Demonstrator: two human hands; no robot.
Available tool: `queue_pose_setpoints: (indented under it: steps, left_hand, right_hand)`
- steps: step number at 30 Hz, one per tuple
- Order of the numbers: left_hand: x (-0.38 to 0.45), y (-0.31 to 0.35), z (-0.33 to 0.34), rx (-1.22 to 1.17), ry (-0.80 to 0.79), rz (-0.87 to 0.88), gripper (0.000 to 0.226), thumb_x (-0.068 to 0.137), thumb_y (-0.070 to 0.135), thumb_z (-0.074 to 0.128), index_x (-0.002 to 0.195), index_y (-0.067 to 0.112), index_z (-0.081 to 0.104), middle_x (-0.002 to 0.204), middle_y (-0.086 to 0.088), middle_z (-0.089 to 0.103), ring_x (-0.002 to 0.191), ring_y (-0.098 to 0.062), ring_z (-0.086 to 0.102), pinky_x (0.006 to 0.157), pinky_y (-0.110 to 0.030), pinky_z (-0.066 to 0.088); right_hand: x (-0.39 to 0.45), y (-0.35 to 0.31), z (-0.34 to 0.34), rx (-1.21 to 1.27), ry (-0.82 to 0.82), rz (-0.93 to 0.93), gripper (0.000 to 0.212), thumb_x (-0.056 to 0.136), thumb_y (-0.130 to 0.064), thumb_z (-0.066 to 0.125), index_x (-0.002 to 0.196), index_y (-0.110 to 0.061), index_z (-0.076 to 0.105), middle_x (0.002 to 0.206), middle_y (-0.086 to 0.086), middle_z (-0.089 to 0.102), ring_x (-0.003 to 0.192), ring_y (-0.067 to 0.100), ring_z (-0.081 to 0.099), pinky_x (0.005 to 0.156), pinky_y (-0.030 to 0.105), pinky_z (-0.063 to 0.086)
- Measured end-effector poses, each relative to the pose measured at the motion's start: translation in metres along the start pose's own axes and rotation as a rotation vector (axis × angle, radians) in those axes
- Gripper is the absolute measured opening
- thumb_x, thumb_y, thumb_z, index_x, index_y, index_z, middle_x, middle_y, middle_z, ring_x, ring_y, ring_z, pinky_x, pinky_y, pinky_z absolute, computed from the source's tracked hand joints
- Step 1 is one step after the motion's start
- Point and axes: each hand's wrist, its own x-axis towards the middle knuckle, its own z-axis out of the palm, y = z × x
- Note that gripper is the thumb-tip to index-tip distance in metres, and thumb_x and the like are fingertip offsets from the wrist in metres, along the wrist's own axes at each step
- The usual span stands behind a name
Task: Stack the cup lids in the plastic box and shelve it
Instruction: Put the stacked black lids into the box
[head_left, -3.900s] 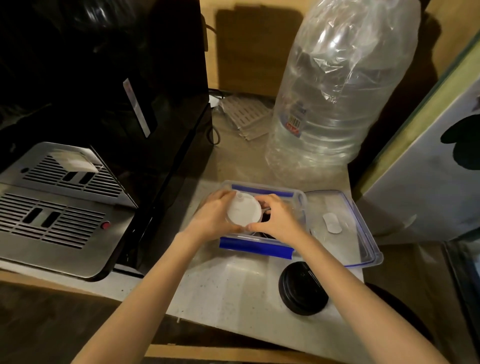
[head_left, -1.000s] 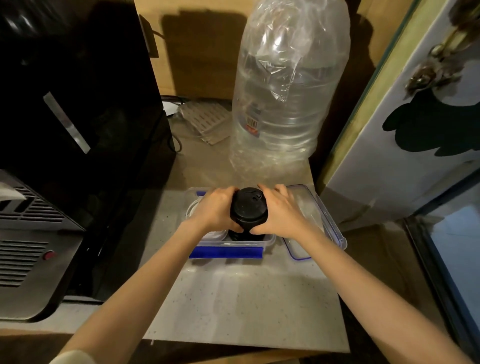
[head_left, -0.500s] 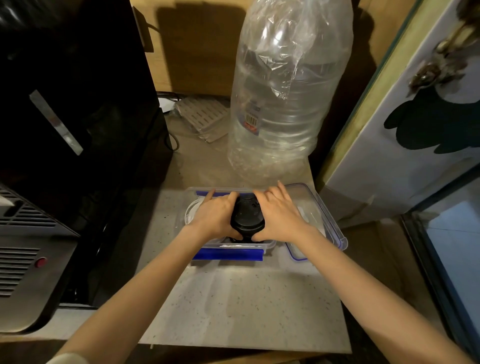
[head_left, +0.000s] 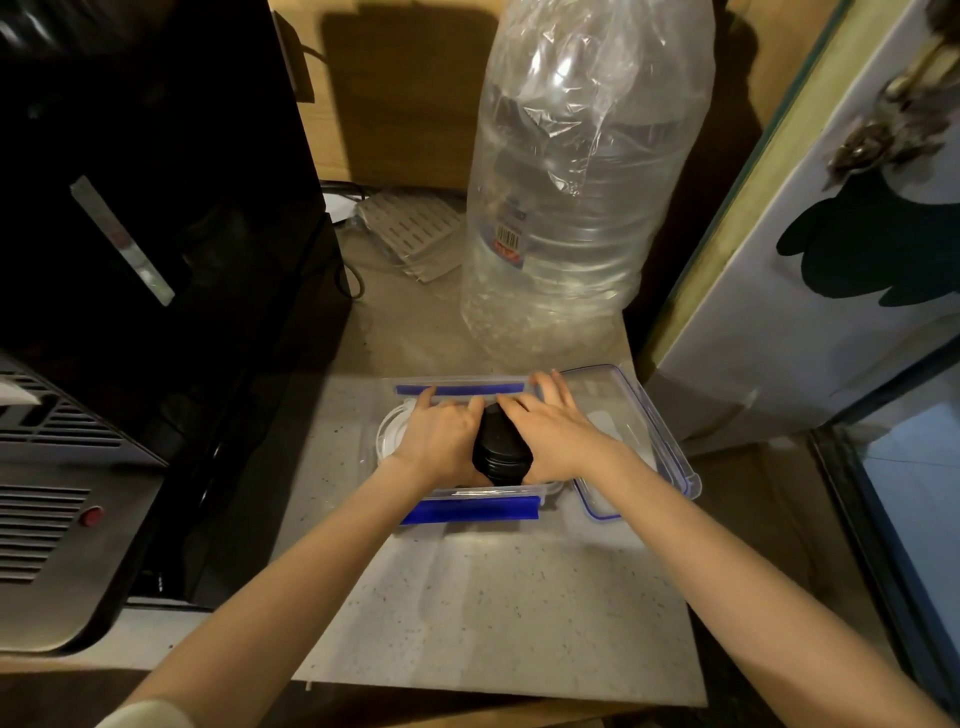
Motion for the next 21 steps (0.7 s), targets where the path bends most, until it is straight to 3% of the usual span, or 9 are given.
queue_pose_setpoints:
  steps: [4, 7, 11, 15, 21]
  left_hand:
    - [-0.001, 0.000, 0.003, 0.011, 0.011, 0.004, 0.072, 0.068, 0.059, 0.064, 0.121, 0.015, 0.043, 0.114, -0.004, 0.066, 0.111, -0.024, 0.058, 0.111, -0.049, 0.026]
    - [0.002, -0.002, 0.002, 0.024, -0.037, 0.006, 0.073, 0.067, 0.056, 0.065, 0.123, 0.015, 0.041, 0.115, -0.005, 0.065, 0.111, -0.026, 0.056, 0.105, -0.047, 0.031]
    - [0.005, -0.004, 0.000, 0.049, -0.091, -0.003, 0.069, 0.068, 0.044, 0.069, 0.125, 0.016, 0.039, 0.116, -0.006, 0.064, 0.111, -0.027, 0.055, 0.102, -0.044, 0.034]
    - [0.004, -0.006, -0.006, 0.029, -0.096, -0.023, 0.063, 0.069, 0.040, 0.070, 0.123, 0.019, 0.044, 0.117, -0.005, 0.063, 0.112, -0.027, 0.053, 0.104, -0.044, 0.033]
    - [0.000, -0.008, -0.006, 0.041, -0.092, 0.015, 0.066, 0.069, 0.052, 0.067, 0.124, 0.020, 0.048, 0.124, -0.003, 0.061, 0.118, -0.025, 0.049, 0.108, -0.043, 0.027]
  right_hand:
    - [-0.003, 0.002, -0.009, 0.085, -0.115, 0.035, 0.098, 0.073, -0.021, 0.068, 0.147, -0.014, 0.003, 0.151, 0.013, 0.019, 0.141, 0.037, -0.004, 0.117, 0.045, 0.005]
    - [-0.003, 0.004, -0.019, 0.244, -0.135, 0.073, 0.094, 0.072, -0.034, 0.068, 0.146, -0.015, 0.012, 0.150, 0.013, 0.024, 0.141, 0.031, 0.000, 0.115, 0.040, 0.012]
    - [-0.002, 0.001, -0.015, 0.268, 0.037, 0.088, 0.084, 0.070, -0.057, 0.065, 0.139, -0.019, 0.033, 0.138, 0.011, 0.045, 0.135, 0.030, 0.017, 0.109, 0.040, 0.022]
    - [-0.005, -0.001, -0.010, 0.208, 0.059, 0.062, 0.089, 0.065, -0.054, 0.071, 0.138, -0.020, 0.033, 0.136, 0.005, 0.046, 0.131, 0.027, 0.023, 0.107, 0.040, 0.023]
    - [-0.006, -0.004, -0.012, 0.212, -0.023, 0.041, 0.086, 0.068, -0.043, 0.073, 0.139, -0.021, 0.031, 0.141, 0.003, 0.040, 0.130, 0.027, 0.028, 0.104, 0.040, 0.026]
